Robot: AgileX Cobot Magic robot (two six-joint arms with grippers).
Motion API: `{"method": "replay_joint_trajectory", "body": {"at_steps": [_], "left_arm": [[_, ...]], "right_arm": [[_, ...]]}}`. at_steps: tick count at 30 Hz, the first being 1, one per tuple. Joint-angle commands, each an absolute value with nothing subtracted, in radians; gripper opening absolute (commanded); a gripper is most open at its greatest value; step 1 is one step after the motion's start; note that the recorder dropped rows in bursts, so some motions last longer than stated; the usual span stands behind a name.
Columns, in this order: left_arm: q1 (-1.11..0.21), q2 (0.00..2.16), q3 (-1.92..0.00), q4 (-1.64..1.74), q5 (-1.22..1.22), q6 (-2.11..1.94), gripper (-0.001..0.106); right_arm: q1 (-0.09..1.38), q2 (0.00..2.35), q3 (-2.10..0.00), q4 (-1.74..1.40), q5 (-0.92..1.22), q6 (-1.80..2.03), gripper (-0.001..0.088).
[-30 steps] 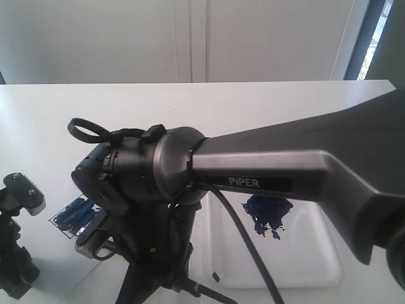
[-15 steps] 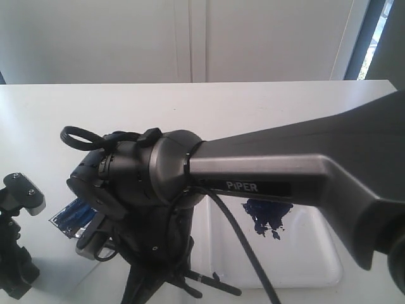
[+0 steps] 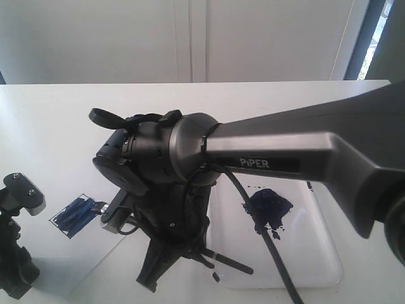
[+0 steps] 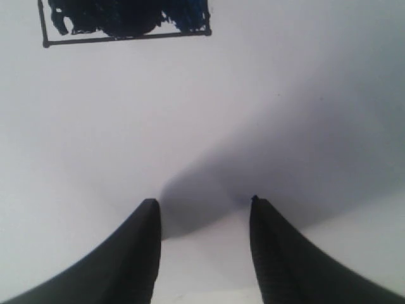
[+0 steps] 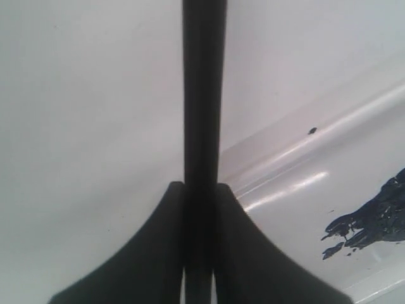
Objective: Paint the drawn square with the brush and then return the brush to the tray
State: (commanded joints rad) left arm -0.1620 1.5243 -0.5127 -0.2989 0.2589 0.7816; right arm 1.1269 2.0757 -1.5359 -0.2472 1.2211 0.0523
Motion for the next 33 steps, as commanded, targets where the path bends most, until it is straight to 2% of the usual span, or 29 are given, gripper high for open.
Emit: {"method": "replay_joint_trajectory", "body": {"at_steps": [33], "left_arm": [[-0.162,1.524,-0.513,-0.307,0.255,0.782,0.050]], "right_arm": [[1.125,2.120,-1.533,-0.230,1.221,0.029,0.0000]]}}
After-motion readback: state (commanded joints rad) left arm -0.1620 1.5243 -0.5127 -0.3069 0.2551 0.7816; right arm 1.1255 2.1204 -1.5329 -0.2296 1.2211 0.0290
